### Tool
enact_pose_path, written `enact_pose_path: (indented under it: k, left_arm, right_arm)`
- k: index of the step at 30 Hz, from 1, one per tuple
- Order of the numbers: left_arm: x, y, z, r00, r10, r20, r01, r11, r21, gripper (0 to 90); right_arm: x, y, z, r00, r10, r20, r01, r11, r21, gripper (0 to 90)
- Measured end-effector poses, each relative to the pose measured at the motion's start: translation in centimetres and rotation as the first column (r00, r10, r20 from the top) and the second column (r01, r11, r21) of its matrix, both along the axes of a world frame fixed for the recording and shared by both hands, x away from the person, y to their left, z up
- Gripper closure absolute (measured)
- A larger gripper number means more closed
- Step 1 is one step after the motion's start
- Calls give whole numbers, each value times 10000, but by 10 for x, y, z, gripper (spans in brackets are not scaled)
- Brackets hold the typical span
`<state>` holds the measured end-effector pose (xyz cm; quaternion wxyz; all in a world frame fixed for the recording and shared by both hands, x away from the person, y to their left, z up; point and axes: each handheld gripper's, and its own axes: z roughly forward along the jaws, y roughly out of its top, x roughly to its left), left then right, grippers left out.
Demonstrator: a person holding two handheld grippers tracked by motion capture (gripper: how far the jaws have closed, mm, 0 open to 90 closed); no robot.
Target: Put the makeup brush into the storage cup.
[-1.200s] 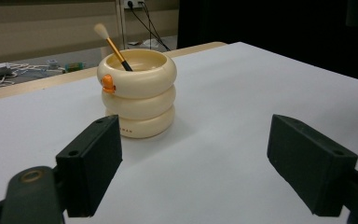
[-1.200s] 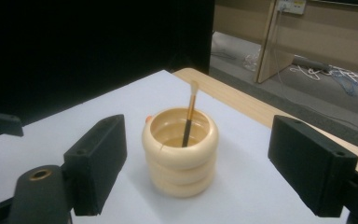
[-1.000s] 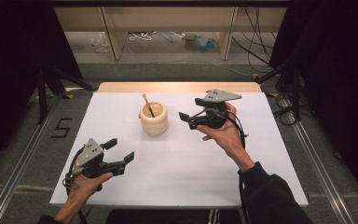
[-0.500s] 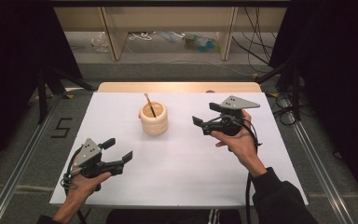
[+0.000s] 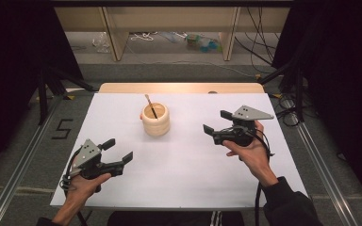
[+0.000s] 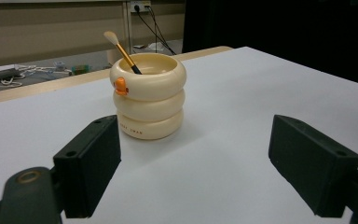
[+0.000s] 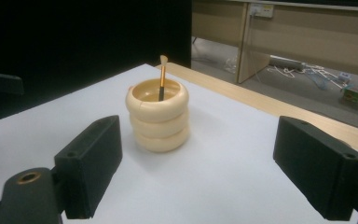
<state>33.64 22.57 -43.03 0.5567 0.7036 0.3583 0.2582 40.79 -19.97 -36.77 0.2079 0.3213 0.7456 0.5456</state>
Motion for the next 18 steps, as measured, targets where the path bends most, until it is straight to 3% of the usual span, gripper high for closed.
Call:
enact_pose_path:
  k: [7, 9, 14, 18]
  left_arm:
    - [0, 0, 0, 10000, -18, 8, 18, 9999, 115, 165]
    - [0, 0, 0, 10000, -27, 29, 27, 9999, 126, 165]
    - [0, 0, 0, 10000, -28, 31, 28, 9999, 118, 165]
    - [0, 0, 0, 10000, -11, 14, 11, 10000, 76, 165]
  right_arm:
    - [-8, -9, -9, 10000, -19, 28, 19, 10000, -74, 167]
    - [-11, -11, -11, 9998, 37, -191, -40, 9999, -121, 168]
    - [-19, -18, -18, 10000, 0, -83, 2, 9997, 242, 171]
    - [-22, -21, -21, 9999, -121, 57, 120, 9996, 248, 165]
